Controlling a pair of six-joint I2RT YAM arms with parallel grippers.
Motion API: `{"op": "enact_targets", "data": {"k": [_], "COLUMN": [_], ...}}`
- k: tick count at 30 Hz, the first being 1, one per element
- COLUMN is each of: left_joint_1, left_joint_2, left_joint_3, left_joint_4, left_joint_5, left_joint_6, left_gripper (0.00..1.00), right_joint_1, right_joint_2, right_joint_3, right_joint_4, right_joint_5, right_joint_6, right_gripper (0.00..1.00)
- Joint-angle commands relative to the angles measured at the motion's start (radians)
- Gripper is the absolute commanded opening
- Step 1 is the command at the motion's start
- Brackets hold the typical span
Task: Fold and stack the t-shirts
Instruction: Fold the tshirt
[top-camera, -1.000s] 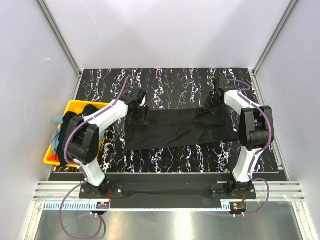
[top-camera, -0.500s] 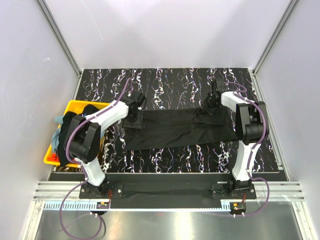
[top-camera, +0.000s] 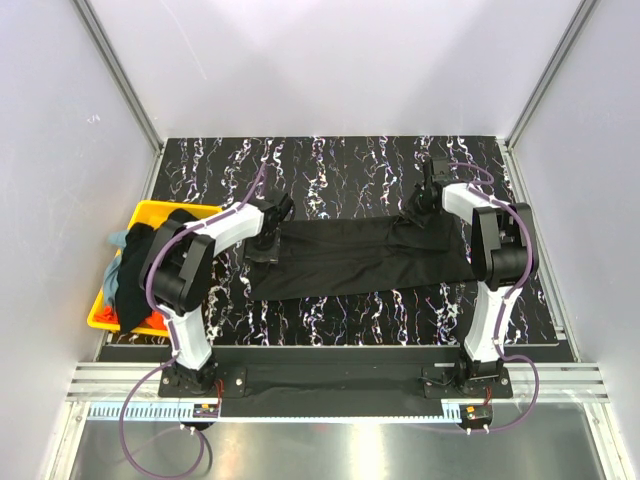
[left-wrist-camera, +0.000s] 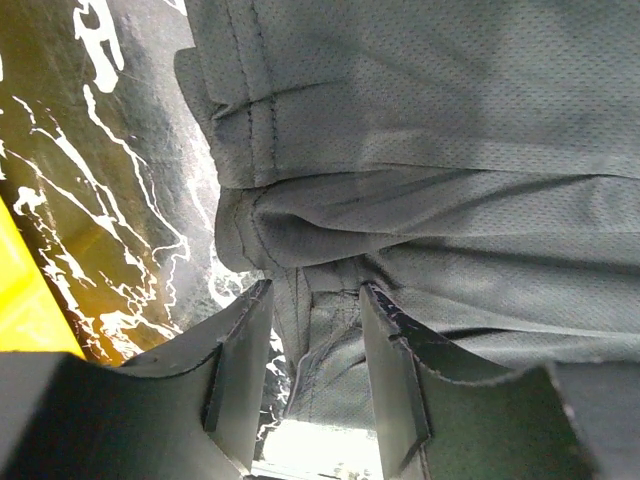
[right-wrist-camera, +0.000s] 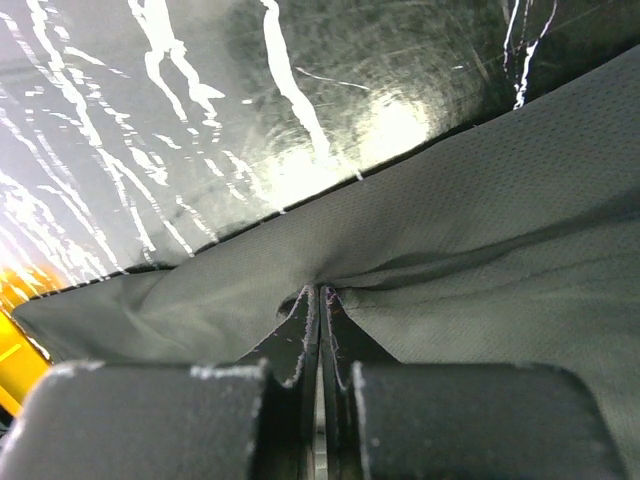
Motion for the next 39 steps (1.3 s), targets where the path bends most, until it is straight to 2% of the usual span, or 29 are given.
{"op": "enact_targets", "data": {"k": [1, 3, 4, 7, 8, 14, 21, 26, 33, 35, 37, 39], "left_joint_1": [0.005, 0.005, 0.005, 0.006, 0.006, 0.032, 0.061, 0.069, 0.077, 0.077, 0.080, 0.081], "left_joint_2": [0.012, 0.013, 0.010, -0.008, -0.014, -0.062, -0.043, -0.031, -0.057, -0.062, -0.057, -0.051], "left_joint_3": [0.021, 0.018, 0.012, 0.001, -0.003, -0.008, -0.029, -0.031, -0.040, -0.034, -0.028, -0.022], "left_joint_4": [0.003, 0.006, 0.006, 0.006, 0.006, 0.007, 0.026, 0.027, 0.021, 0.018, 0.013, 0.007], "left_joint_5": [-0.019, -0.022, -0.024, -0.031, -0.034, -0.027, 0.039, 0.047, -0.025, -0.039, -0.038, -0.019], "left_joint_6": [-0.011, -0.012, -0.012, -0.017, -0.017, -0.051, -0.063, -0.063, -0.072, -0.078, -0.081, -0.083], "left_gripper": [0.45, 0.39, 0.26, 0.09, 0.00, 0.00, 0.00, 0.00, 0.00, 0.04, 0.20, 0.22], "right_joint_1": [0.009, 0.009, 0.009, 0.003, 0.000, -0.039, -0.083, -0.118, -0.118, -0.118, -0.118, -0.120], "right_joint_2": [-0.107, -0.130, -0.139, -0.180, -0.194, -0.303, -0.358, -0.342, -0.257, -0.234, -0.201, -0.168], "right_joint_3": [0.014, 0.014, 0.013, 0.011, -0.002, -0.128, -0.326, -0.357, -0.339, -0.312, -0.277, -0.248], "right_joint_4": [0.008, -0.021, -0.042, -0.112, -0.121, -0.155, -0.152, -0.147, -0.090, -0.090, -0.089, -0.090], "right_joint_5": [0.011, 0.033, 0.051, 0.120, 0.131, 0.178, 0.229, 0.284, 0.304, 0.315, 0.317, 0.312], "right_joint_6": [-0.018, -0.024, -0.021, -0.015, -0.010, 0.064, 0.108, 0.088, 0.033, 0.016, -0.005, -0.022], "right_gripper": [0.03, 0.04, 0.04, 0.04, 0.04, 0.09, 0.07, 0.08, 0.08, 0.08, 0.08, 0.08]}}
